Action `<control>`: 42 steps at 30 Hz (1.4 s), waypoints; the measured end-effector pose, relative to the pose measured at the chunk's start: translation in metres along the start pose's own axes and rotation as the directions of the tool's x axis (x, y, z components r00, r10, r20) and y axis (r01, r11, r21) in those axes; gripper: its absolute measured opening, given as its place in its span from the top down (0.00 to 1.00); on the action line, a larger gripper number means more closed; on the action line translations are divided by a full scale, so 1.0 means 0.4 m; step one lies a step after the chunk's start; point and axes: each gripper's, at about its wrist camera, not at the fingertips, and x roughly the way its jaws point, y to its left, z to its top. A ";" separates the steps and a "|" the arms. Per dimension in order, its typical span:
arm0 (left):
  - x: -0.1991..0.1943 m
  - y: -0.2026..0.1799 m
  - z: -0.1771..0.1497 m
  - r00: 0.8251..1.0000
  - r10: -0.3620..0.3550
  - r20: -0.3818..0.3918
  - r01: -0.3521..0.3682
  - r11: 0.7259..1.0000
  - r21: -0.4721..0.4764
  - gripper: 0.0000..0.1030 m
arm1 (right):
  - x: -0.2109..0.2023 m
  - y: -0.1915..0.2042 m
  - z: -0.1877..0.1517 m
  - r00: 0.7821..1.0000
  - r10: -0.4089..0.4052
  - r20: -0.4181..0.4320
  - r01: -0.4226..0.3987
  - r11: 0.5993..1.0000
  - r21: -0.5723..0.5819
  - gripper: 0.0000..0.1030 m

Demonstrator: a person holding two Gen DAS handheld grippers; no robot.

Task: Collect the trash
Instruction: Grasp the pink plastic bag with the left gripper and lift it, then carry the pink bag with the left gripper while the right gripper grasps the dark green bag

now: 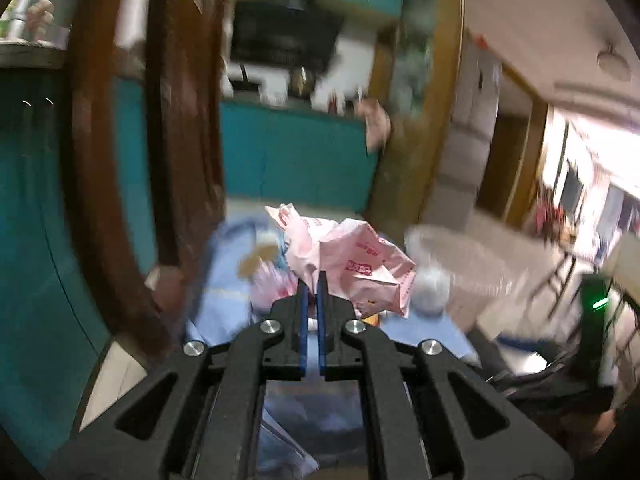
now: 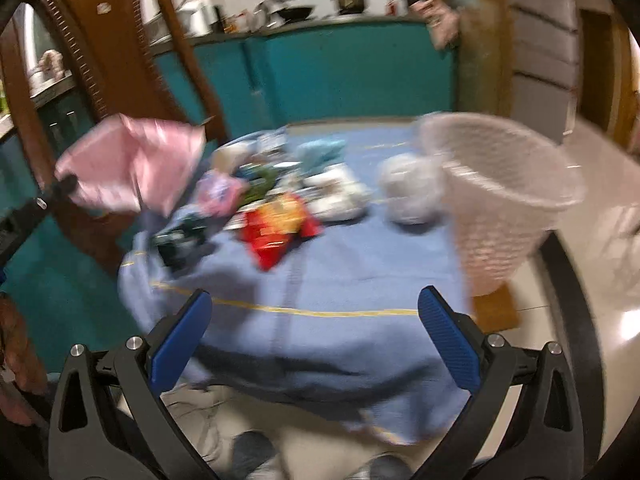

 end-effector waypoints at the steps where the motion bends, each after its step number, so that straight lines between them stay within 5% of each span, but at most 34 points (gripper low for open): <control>1: -0.018 0.000 0.006 0.999 0.007 0.040 -0.007 1.000 0.008 0.96 | 0.026 0.025 0.008 0.999 0.051 -0.015 -0.051 0.999 0.001 0.03; 6: -0.040 -0.019 0.006 0.988 0.091 0.124 -0.097 0.994 0.046 0.96 | 0.137 0.152 0.042 0.983 0.168 -0.070 -0.170 0.985 -0.016 0.10; 12: -0.063 -0.007 0.013 0.978 0.121 0.170 -0.124 0.992 0.004 0.96 | 0.271 0.259 0.074 0.967 0.237 -0.093 -0.235 0.971 0.036 0.21; 18: -0.062 -0.001 0.013 0.980 0.122 0.155 -0.120 0.993 -0.020 0.96 | 0.401 0.315 0.066 0.946 0.259 -0.196 -0.251 0.966 0.067 0.55; 22: -0.064 -0.005 0.012 0.981 0.117 0.154 -0.117 0.993 -0.012 0.96 | 0.350 0.310 0.059 0.951 0.270 -0.148 -0.269 0.963 0.032 0.64; 28: -0.066 0.002 0.015 0.982 0.118 0.149 -0.115 0.993 -0.029 0.96 | 0.124 0.173 0.050 0.966 0.255 -0.047 -0.255 0.967 0.011 0.64; 33: -0.042 -0.024 0.008 0.989 0.106 0.102 -0.109 0.994 0.019 0.96 | -0.061 0.050 0.084 0.990 0.095 0.101 -0.082 0.989 -0.125 0.64; 42: 0.063 -0.071 -0.014 0.991 0.106 -0.086 -0.101 0.993 0.063 0.96 | -0.051 -0.049 0.055 0.989 -0.001 0.151 0.007 0.999 -0.045 0.64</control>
